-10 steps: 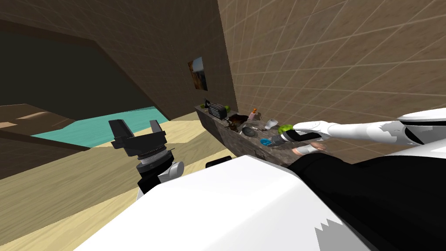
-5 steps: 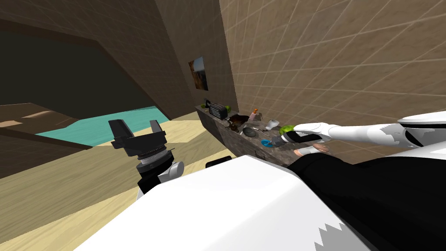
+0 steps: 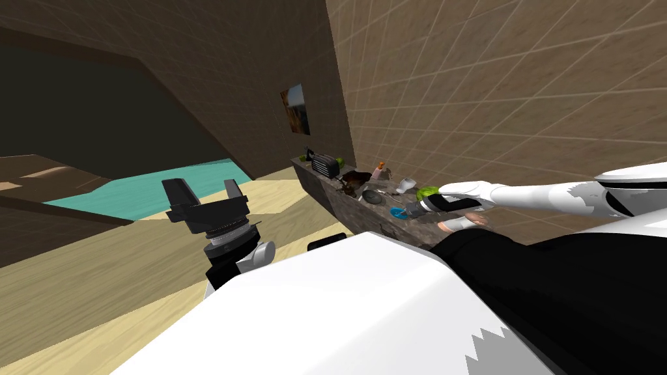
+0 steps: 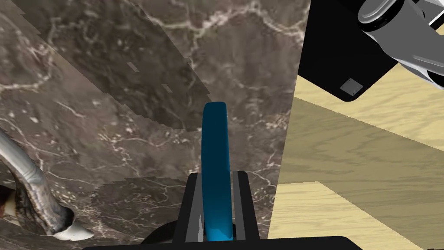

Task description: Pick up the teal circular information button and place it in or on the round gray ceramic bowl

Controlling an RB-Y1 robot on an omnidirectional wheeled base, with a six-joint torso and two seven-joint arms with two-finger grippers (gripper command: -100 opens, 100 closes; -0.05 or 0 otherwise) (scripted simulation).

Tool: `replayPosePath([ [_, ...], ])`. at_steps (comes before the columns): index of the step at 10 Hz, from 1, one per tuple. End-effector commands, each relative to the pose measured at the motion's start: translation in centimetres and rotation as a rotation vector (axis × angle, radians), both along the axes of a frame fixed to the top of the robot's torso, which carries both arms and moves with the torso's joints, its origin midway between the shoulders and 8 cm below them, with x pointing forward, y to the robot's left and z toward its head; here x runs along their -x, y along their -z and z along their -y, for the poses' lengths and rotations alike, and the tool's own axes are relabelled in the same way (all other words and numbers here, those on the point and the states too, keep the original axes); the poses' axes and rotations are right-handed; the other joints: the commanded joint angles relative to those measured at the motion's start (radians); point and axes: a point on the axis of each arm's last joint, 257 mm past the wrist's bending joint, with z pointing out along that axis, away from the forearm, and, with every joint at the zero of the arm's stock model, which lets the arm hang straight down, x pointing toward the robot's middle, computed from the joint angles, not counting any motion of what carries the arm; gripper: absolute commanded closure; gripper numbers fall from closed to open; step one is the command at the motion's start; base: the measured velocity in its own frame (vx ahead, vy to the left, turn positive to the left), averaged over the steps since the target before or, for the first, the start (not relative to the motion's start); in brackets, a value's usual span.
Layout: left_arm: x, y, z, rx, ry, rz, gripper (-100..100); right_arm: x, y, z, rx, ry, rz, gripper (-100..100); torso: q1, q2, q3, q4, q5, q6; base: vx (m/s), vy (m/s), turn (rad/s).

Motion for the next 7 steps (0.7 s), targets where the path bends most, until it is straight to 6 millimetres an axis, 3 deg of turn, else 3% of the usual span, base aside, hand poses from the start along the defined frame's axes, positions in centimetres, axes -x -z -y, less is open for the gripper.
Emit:
replayPosePath([
  [1, 0.0, 0.0, 0.0, 0.0, 0.0, 0.0, 0, -1.0, -1.0, -0.3, -0.003, -0.01, -0.003, 100, 0.0, 0.0, 0.0, 0.0, 0.0, 0.0, -0.043, -0.008, -0.112],
  [2, 0.0, 0.0, 0.0, 0.0, 0.0, 0.0, 0, -0.8, -0.7, -0.2, -0.001, -0.008, -0.001, 100, 0.0, 0.001, 0.001, 0.0, 0.0, 0.0, -0.019, -0.004, -0.011],
  [3, 0.0, 0.0, 0.0, 0.0, 0.0, 0.0, 0, -0.8, -0.8, -0.2, -0.003, -0.008, -0.003, 0, 0.0, 0.001, 0.001, 0.0, 0.0, 0.0, 0.0, 0.0, 0.0],
  [4, 0.0, 0.0, 0.0, 0.0, 0.0, 0.0, 0, -1.9, -1.9, -0.4, 0.0, -0.016, -0.002, 100, 0.0, 0.0, 0.0, 0.0, 0.0, 0.0, 0.029, 0.009, -0.047],
  [7, 0.0, 0.0, 0.0, 0.0, 0.0, 0.0, 0, -3.0, -3.0, -0.6, 0.003, -0.023, -0.001, 100, 0.003, -0.005, -0.002, 0.0, 0.001, -0.002, 0.054, 0.012, -0.016],
])
